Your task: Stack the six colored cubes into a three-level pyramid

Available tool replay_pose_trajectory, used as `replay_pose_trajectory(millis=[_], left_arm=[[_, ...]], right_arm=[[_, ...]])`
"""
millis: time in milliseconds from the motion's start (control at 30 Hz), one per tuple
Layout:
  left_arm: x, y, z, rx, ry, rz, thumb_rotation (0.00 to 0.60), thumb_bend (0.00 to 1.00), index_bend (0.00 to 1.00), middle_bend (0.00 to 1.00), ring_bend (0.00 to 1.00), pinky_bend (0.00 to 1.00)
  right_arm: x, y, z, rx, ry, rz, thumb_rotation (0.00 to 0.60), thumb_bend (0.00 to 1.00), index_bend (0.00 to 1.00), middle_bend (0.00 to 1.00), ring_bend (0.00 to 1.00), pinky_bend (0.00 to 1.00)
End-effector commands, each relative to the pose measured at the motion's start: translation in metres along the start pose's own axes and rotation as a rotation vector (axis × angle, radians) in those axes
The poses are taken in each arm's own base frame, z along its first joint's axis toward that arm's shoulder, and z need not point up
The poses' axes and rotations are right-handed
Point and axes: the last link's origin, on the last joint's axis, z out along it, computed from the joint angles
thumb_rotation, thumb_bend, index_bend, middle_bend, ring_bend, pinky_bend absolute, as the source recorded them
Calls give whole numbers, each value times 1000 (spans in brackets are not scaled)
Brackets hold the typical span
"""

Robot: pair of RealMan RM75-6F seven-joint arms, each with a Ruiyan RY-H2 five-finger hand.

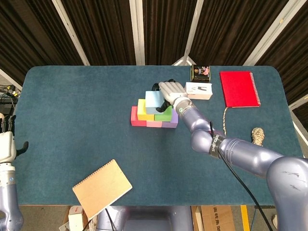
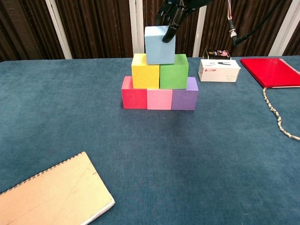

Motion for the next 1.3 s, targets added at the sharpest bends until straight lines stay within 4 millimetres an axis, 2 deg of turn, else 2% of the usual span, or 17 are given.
replay_pose_trajectory(millis=[33, 733, 1300], left_arm=[[0, 0, 0, 0, 0, 0, 600, 351, 68, 23, 0, 0], [0, -1, 0, 11, 5, 0, 600, 351, 64, 19, 0, 0], [0, -1, 0, 16, 10, 1, 600, 351, 62, 18, 0, 0]], right_arm=[[-1, -1, 0, 1, -1, -1, 600, 298, 342, 251, 128, 0], [-1, 0, -2, -4, -15, -15, 600, 298, 286, 209, 75, 0], [0, -1, -4, 1, -33, -18, 600, 298, 198, 174, 30, 0]])
